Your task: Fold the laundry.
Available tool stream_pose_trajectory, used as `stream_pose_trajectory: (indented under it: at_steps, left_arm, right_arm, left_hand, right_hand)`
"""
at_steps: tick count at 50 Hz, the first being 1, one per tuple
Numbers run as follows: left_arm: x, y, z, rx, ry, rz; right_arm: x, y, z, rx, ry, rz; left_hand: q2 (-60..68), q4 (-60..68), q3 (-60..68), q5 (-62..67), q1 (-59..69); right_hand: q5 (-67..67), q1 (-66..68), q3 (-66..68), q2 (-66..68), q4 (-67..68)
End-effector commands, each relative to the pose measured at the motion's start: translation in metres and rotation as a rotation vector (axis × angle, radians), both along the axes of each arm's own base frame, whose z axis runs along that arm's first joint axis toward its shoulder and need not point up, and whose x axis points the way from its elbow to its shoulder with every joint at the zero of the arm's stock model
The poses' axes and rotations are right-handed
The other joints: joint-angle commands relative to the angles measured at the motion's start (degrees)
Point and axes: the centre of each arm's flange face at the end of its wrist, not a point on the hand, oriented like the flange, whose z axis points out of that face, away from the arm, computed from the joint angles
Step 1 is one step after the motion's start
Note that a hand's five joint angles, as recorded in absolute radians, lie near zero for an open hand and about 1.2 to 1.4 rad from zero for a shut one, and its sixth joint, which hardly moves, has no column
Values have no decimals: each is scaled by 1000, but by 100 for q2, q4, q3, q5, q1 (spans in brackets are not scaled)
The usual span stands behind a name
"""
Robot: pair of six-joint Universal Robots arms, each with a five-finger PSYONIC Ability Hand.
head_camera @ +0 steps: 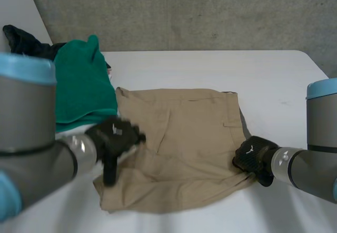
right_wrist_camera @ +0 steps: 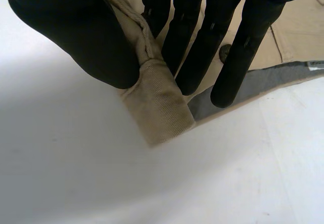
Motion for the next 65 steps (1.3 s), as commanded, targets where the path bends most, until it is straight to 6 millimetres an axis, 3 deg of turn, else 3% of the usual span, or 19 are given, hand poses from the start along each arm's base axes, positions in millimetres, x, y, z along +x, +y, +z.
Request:
stream_pose_trajectory:
  at_steps: [1, 9, 21, 31, 33, 36, 38, 41, 46, 54, 58, 65]
  left_arm:
    - [-31, -87, 3, -200, 126, -90]
    - [-67, -143, -35, -259, 179, -286]
    - [-87, -166, -91, -265, 186, -405]
    - [-86, -168, -106, -249, 184, -409]
    - [-86, -167, -106, -250, 181, -417]
    - [-87, -166, -102, -266, 171, -417]
    - [-87, -166, -97, -279, 165, -410]
    - [-85, -164, -88, -312, 140, -381]
    - [-69, -165, -74, -363, 60, -281]
    - [-22, -159, -59, -358, -77, -70]
    - [-1, -146, -57, -322, -135, 24]
    - [15, -137, -65, -268, -186, 147]
  right_arm:
    - [7, -4, -3, -30, -45, -17]
    - [13, -8, -5, -70, -86, -31]
    - [18, -3, -16, -57, -115, -39]
    - [16, -6, -17, -68, -118, -48]
    - [15, -7, -17, -70, -120, -50]
    - [14, -9, -17, -73, -122, -56]
    - [13, -10, -16, -74, -124, -58]
    - [13, -12, -16, -78, -124, -61]
    - [12, -12, -16, -77, -126, -63]
    - [15, -9, -14, -78, -132, -52]
    - [16, -7, -12, -77, -138, -51]
    - [17, -7, -7, -74, -170, -75]
  left_hand:
    - [-154, -136, -183, -232, -145]
    - [1042, 1061, 1014, 965, 1052]
    - [1211, 1230, 1183, 1134, 1221]
    - [2000, 2019, 1972, 1923, 2010]
    - [2922, 2941, 2894, 2845, 2932]
    - [5814, 5833, 5786, 5737, 5824]
    - [6657, 6676, 6629, 6580, 6667]
    - [6811, 6829, 6782, 6734, 6820]
    - [6811, 6829, 6782, 6734, 6820]
    - [6811, 6829, 6782, 6734, 6820]
    - [6811, 6829, 6782, 6734, 6820]
    - [6811, 6829, 6782, 6734, 6820]
  right_hand:
    - [1155, 1639, 1178, 1288, 1127]
    - [1155, 1639, 1178, 1288, 1127]
    - [1155, 1639, 1178, 1288, 1127]
    - [1155, 1639, 1178, 1288, 1127]
    - [1155, 1639, 1178, 1288, 1127]
    - [1155, 1639, 1178, 1288, 1127]
    - [1155, 1639, 1178, 1288, 1127]
    - [1155, 1639, 1178, 1288, 1127]
    - [1155, 1639, 1178, 1288, 1127]
    - [1155, 1639, 1178, 1288, 1127]
    - [1155, 1639, 1178, 1288, 1127]
    - [1155, 1639, 1178, 1288, 1127]
